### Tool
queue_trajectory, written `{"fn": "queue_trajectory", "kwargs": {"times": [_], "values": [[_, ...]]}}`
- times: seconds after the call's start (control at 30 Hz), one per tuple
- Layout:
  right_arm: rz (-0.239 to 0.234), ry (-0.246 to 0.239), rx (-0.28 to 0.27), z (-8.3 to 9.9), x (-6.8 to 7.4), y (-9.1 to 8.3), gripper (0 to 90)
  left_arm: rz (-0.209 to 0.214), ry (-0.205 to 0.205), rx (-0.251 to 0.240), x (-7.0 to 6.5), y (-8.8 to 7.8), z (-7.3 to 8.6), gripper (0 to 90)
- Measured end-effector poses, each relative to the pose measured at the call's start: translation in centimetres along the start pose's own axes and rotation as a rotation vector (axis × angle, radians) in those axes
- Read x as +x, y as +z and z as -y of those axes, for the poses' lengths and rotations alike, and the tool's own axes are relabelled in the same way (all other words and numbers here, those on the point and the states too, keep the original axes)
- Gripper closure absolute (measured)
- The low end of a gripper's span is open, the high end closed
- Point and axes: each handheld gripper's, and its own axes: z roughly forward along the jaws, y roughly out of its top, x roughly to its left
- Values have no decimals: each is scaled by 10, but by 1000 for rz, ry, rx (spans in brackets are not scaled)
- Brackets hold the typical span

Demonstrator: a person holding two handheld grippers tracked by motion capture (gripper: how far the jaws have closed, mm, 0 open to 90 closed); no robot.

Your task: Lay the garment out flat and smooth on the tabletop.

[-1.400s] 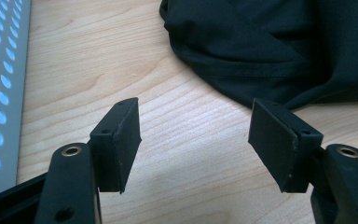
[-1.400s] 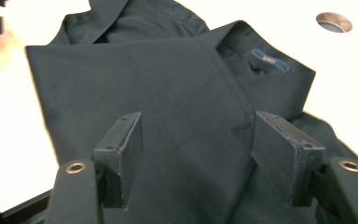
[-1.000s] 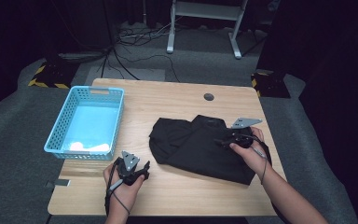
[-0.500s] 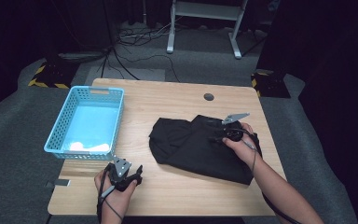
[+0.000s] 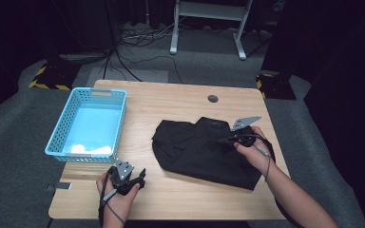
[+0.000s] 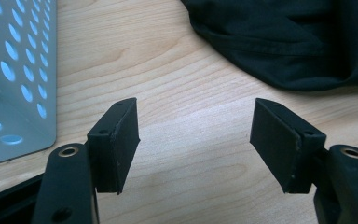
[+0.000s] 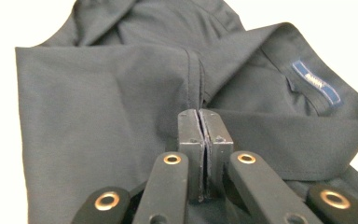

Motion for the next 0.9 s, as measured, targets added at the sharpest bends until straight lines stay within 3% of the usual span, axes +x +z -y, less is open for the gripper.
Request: {"fn": "queue_trajectory", "kwargs": {"times": [0.57,0.67,0.9], "values": [[-49,-83,-76,-2,50,-43,887,27,15,-7,-7,9,-8,325],[-59,-115,-84,-2,68,-56,886,38,25,-6,-10,13,-12,325],[-75,-156,-90,2,96,-74,886,53,38,-6,-16,18,-16,325]]}}
